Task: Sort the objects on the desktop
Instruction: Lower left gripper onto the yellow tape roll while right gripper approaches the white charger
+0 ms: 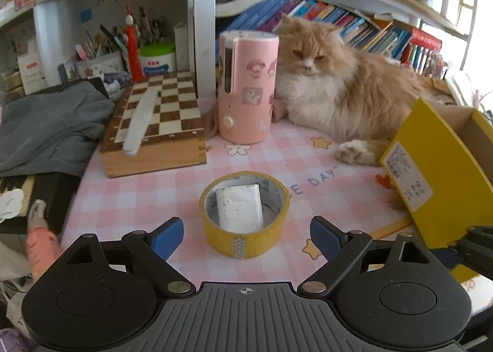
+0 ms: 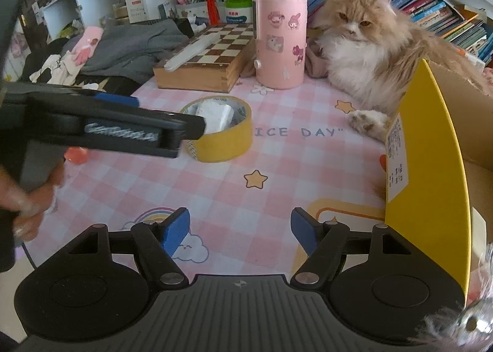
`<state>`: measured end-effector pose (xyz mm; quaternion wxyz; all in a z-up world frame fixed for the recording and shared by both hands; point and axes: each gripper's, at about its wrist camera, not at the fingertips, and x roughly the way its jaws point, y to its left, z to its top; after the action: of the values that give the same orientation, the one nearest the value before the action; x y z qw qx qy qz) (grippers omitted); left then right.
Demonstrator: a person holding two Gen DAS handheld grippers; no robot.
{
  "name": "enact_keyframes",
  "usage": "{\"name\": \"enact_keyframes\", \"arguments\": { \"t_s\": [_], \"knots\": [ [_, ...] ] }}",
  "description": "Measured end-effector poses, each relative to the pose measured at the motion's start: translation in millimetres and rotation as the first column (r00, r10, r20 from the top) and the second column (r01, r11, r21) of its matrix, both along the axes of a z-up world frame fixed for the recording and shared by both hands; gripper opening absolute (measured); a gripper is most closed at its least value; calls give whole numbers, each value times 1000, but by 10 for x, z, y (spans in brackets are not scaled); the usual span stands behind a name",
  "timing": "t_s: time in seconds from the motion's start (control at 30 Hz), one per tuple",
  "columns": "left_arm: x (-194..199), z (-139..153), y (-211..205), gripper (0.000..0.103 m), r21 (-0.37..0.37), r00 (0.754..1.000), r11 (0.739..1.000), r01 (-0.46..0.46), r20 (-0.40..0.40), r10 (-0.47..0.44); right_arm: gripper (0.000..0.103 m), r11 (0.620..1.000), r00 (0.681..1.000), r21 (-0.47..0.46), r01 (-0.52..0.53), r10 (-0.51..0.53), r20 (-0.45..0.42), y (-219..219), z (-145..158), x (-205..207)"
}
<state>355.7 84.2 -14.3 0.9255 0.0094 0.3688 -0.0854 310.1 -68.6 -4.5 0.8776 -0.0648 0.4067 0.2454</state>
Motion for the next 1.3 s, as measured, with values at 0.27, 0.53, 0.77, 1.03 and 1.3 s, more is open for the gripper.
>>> {"name": "enact_keyframes", "arguments": {
  "t_s": [0.27, 0.53, 0.77, 1.03, 1.3],
  "knots": [
    [326, -244, -90, 92, 11, 998, 1000, -10, -56, 10, 71, 1000, 1000, -7, -8, 8, -26, -41, -54, 103],
    [482, -385, -137, 91, 31, 998, 999, -37, -58, 39, 71, 999, 999, -17, -28, 28, -36, -27, -84, 171],
    [523, -438, -150, 91, 39, 998, 998, -45, -35, 46, 71, 999, 998, -17, -29, 28, -49, -28, -118, 217],
    [580, -447, -177, 92, 49, 998, 998, -46, -47, 48, 71, 998, 997, -25, -49, 48, -53, 45, -140, 224],
    [631, -500, -189, 92, 60, 998, 998, -34, -45, 37, 71, 999, 997, -28, -43, 41, -60, 57, -147, 203]
  ]
}}
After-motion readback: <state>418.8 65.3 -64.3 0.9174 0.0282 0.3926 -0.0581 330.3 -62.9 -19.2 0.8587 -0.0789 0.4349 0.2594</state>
